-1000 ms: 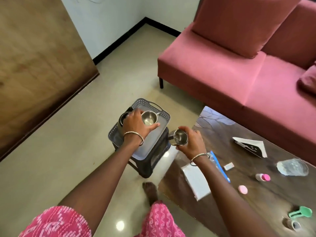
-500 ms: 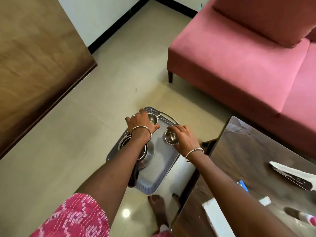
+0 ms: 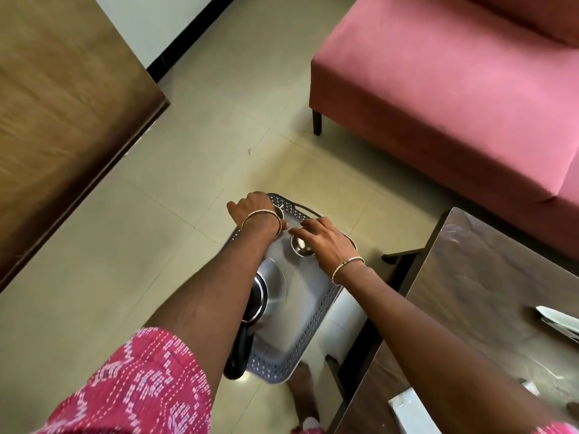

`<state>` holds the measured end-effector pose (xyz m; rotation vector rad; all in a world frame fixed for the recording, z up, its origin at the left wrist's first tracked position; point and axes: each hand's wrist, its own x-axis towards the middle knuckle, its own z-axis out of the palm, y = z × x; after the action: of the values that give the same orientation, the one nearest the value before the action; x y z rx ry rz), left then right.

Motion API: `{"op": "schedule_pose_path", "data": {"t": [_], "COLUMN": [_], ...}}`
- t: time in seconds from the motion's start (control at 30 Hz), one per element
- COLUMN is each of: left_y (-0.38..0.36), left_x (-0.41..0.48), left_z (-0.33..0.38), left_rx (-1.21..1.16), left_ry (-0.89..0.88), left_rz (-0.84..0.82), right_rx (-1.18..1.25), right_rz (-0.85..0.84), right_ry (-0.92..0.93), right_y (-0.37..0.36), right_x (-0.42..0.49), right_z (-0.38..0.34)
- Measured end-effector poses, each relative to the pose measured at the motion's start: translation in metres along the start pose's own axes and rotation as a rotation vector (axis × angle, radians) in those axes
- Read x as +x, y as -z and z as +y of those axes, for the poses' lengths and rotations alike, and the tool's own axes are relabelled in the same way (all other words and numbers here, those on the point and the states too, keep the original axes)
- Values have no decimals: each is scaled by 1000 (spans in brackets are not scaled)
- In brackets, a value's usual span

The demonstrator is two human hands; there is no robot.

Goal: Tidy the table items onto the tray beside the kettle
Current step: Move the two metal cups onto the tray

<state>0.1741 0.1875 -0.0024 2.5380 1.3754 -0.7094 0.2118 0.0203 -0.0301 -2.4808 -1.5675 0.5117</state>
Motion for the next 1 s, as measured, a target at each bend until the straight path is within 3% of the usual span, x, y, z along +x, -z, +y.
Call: {"op": "schedule_pose_path", "data": {"t": [0.33,0.8,0.87,1.0], "left_y": [-14,-15,-10,2], "left_x": [8,16,15,10], "left_z": [1,-7,-7,-16], "left_rx": [-53,-77,-86,-124], "left_ry": [20,20,9,12], "left_rz": [32,-7,-3,-22], "right_rx": [-16,-96,-31,264], "right_rz": [-31,57,112,356], "right_ry": [62,90,21,-390], "right_y": [-21,-25,-23,-31], "right_x": [10,17,13,-17], "right_z": [8,4,1,-27]}}
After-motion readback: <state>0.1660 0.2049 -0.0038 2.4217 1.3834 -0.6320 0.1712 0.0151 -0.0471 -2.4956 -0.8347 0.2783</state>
